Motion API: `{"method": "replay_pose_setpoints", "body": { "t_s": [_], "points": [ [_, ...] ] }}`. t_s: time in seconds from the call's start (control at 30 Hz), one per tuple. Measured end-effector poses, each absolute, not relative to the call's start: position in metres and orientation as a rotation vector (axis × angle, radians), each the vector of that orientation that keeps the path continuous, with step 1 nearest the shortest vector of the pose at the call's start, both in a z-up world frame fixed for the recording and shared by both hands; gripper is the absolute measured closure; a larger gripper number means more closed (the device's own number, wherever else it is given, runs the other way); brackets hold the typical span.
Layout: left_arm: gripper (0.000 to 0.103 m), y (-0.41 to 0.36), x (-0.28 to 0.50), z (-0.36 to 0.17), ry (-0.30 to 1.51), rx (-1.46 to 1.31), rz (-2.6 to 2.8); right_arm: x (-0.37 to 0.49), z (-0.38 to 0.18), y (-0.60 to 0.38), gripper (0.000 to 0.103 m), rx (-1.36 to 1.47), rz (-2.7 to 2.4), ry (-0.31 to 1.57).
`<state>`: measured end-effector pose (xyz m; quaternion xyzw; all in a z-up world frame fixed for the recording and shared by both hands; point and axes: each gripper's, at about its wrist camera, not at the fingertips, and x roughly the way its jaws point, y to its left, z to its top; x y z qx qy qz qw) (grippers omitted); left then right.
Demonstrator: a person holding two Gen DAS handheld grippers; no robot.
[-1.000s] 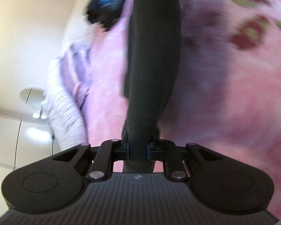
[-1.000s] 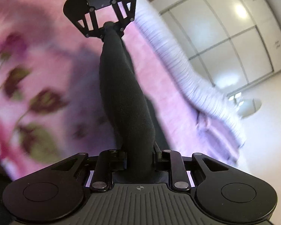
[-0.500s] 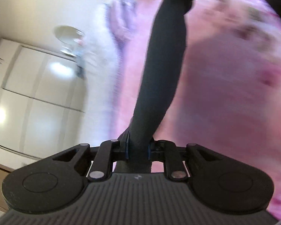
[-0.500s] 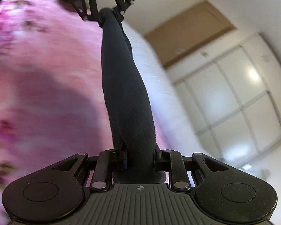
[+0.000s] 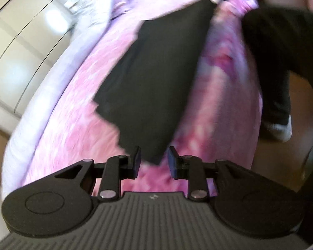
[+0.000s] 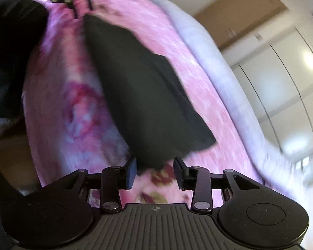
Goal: Fold clothes
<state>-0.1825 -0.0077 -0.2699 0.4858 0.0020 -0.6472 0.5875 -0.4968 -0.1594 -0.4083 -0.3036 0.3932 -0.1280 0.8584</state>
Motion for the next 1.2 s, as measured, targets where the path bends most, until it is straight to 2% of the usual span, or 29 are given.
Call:
{"method": "replay_pose_setpoints", "body": {
  "t_s": [0.13,0.33,0.47,0.6,0.73,0.83,0.93,0.97,1.03,1.07,1.1,1.13,1.2],
  "points": [
    [0.078,-0.005,-0.151,-0.241,0.133,0.961,-1.478,-0.497,-0.382,-0.185,0.06,-0.351,-0.335,0.751],
    [0.076,-0.076,-0.122,-0.226,0.279,0.744,-1.53,-0.482,-0.345,-0.239,0.055,0.088,-0.368,0.705],
    [0.074,-0.126,-0.111,-0.24,0.356,0.718,-1.557,-0.496,-0.341,-0.254,0.048,0.169,-0.334,0.828],
    [0.074,-0.175,-0.103,-0.266,0.458,0.687,-1.581,-0.521,-0.35,-0.258,0.048,0.118,-0.461,0.937],
    [0.074,-0.204,-0.096,-0.286,0.562,0.687,-1.608,-0.533,-0.339,-0.288,0.048,0.344,-0.531,0.735],
    [0.077,-0.213,-0.097,-0.295,0.595,0.707,-1.626,-0.51,-0.331,-0.31,0.048,0.43,-0.512,0.598],
    [0.088,-0.215,-0.098,-0.299,0.608,0.71,-1.637,-0.47,-0.338,-0.334,0.047,0.469,-0.472,0.545],
    [0.098,-0.213,-0.098,-0.297,0.595,0.702,-1.637,-0.458,-0.341,-0.343,0.047,0.478,-0.463,0.535],
    [0.1,-0.208,-0.097,-0.293,0.569,0.685,-1.638,-0.435,-0.352,-0.362,0.047,0.519,-0.468,0.533],
    [0.101,-0.206,-0.096,-0.291,0.556,0.677,-1.639,-0.427,-0.36,-0.373,0.049,0.563,-0.48,0.538],
    [0.101,-0.204,-0.096,-0.289,0.544,0.669,-1.639,-0.423,-0.366,-0.383,0.057,0.606,-0.492,0.55],
    [0.101,-0.2,-0.093,-0.283,0.539,0.626,-1.636,-0.422,-0.371,-0.392,0.1,0.646,-0.505,0.566],
    [0.101,-0.192,-0.085,-0.273,0.529,0.531,-1.621,-0.423,-0.371,-0.398,0.099,0.639,-0.5,0.543]
  ]
}}
